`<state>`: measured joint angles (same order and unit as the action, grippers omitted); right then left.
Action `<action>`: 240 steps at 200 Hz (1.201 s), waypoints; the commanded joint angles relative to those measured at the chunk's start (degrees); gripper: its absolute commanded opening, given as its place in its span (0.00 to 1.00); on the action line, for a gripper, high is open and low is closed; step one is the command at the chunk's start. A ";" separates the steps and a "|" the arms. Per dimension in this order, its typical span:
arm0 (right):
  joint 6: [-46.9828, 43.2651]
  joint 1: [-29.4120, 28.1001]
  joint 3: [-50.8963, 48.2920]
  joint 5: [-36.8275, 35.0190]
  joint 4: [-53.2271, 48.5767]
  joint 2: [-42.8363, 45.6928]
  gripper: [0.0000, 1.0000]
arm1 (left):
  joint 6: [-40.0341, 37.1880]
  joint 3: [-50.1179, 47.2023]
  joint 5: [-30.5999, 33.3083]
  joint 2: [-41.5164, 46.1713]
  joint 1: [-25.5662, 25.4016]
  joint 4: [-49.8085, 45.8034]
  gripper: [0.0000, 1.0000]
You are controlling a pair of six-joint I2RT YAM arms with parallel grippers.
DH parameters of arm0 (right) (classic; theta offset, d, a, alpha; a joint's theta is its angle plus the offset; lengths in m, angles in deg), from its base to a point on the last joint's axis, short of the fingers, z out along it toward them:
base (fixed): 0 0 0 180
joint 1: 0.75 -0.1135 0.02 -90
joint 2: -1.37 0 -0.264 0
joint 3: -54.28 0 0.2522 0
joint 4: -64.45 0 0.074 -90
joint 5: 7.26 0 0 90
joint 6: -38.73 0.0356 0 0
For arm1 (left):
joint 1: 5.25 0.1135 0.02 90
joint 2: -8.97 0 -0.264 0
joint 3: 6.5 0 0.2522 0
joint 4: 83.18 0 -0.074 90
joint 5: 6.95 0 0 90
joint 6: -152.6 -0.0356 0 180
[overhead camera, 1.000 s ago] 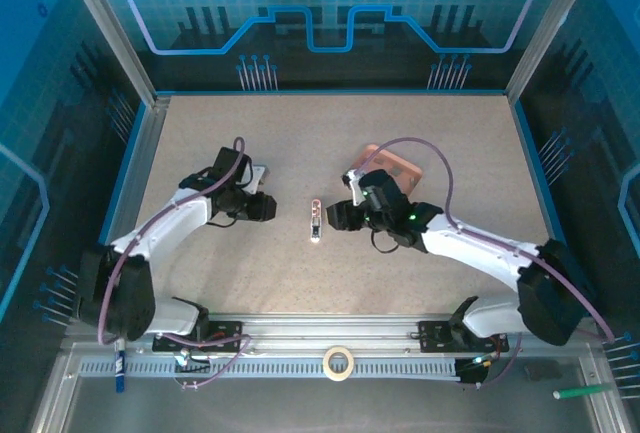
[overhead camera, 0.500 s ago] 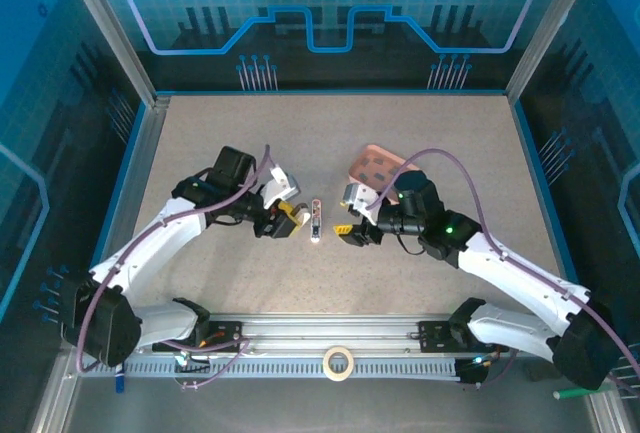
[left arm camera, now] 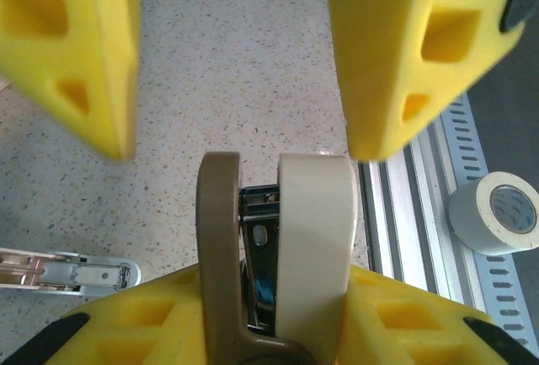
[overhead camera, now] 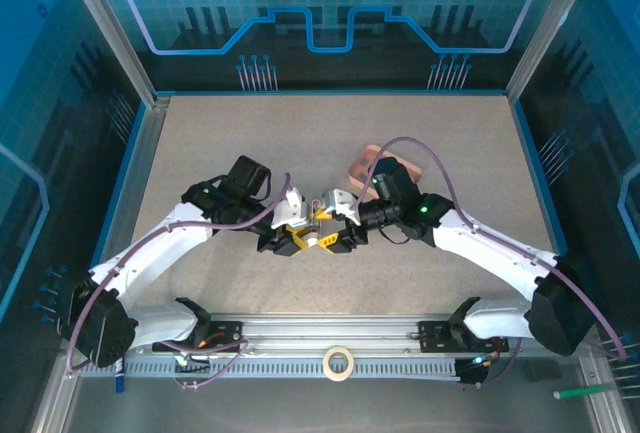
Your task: Load the staples into the stapler
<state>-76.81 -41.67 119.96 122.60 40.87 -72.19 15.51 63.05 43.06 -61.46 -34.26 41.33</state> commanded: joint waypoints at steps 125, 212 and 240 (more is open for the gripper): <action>9.36 0.24 -1.96 6.34 5.53 0.21 0.25 | 2.18 0.84 0.05 1.68 -0.42 6.49 0.57; 49.03 -0.34 -11.64 -24.34 20.10 5.49 0.23 | 4.03 -9.99 19.48 10.17 -1.47 23.69 0.64; 56.41 -3.90 -11.66 -31.70 18.34 6.59 0.22 | 3.30 -12.73 23.19 10.85 -2.75 27.36 0.64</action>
<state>-32.88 -42.59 108.27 100.50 57.02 -67.47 20.06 52.61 61.01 -51.65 -35.95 63.08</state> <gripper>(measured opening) 0.234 0.639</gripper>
